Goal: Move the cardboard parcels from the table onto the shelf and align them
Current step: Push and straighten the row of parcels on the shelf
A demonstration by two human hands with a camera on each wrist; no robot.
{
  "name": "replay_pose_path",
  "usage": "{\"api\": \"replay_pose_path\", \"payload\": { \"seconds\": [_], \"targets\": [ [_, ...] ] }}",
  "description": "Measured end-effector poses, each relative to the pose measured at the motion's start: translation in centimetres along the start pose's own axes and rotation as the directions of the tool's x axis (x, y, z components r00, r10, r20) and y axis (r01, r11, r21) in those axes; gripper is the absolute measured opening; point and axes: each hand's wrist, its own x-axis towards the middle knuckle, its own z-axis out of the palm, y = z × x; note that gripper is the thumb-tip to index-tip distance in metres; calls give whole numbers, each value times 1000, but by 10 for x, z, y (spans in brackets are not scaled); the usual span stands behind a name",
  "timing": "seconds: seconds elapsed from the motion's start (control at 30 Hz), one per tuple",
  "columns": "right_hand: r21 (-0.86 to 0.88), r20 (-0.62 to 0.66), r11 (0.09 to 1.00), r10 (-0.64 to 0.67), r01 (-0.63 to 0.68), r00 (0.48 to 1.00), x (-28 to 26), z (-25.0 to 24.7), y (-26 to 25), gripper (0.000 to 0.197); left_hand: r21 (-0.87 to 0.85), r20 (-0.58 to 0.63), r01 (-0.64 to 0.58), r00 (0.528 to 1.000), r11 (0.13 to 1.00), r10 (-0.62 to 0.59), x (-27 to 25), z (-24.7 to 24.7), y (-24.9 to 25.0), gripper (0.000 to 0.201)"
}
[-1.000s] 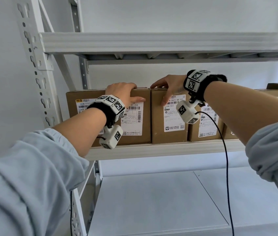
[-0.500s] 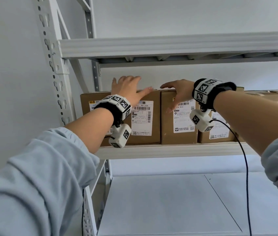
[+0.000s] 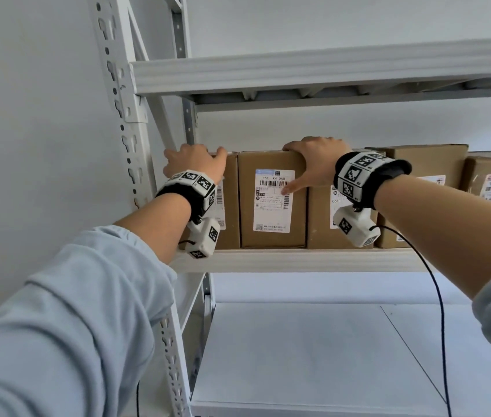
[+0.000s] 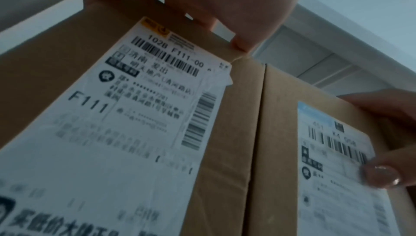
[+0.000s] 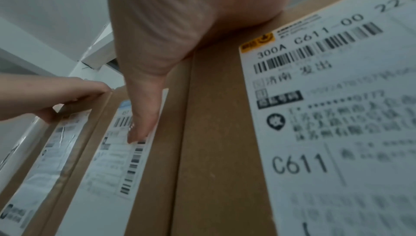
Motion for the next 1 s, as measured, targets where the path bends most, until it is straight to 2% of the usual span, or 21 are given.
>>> {"api": "replay_pose_path", "payload": {
  "seconds": [0.27, 0.33, 0.4, 0.5, 0.6, 0.7, 0.83, 0.9, 1.0],
  "targets": [
    [-26, -7, 1000, 11, -12, 1000, -1, 0, 1, 103, 14, 0, 4, 1000, 1000, -4, -1, 2, 6, 66],
    [5, -9, 1000, 19, -19, 1000, -3, -5, 2, 108, 118, -7, -11, 1000, 993, 12, -3, 0, 10, 68],
    [86, -65, 995, 55, -49, 996, -5, -15, 8, 108, 237, -102, -74, 990, 969, 100, -3, -5, 17, 58],
    [254, -179, 959, 176, -128, 968, -13, -33, 35, 94, 228, -226, -241, 929, 943, 292, -13, -13, 47, 44],
    [331, -202, 914, 310, -233, 929, -32, -44, 79, 84, 125, -237, -411, 871, 903, 429, -31, -14, 97, 37],
    [211, -129, 908, 394, -363, 910, -52, -36, 126, 67, 12, -171, -560, 815, 829, 553, -50, -8, 148, 40],
    [87, 3, 911, 404, -403, 915, -83, -15, 167, 44, -13, -34, -739, 673, 673, 738, -72, 7, 205, 54],
    [35, -12, 925, 378, -378, 926, -91, -11, 171, 34, 25, -4, -777, 629, 629, 777, -80, 14, 227, 59],
    [-63, -97, 935, 341, -348, 935, -94, -8, 170, 35, 65, 51, -794, 608, 604, 793, -88, 24, 249, 63]
  ]
}}
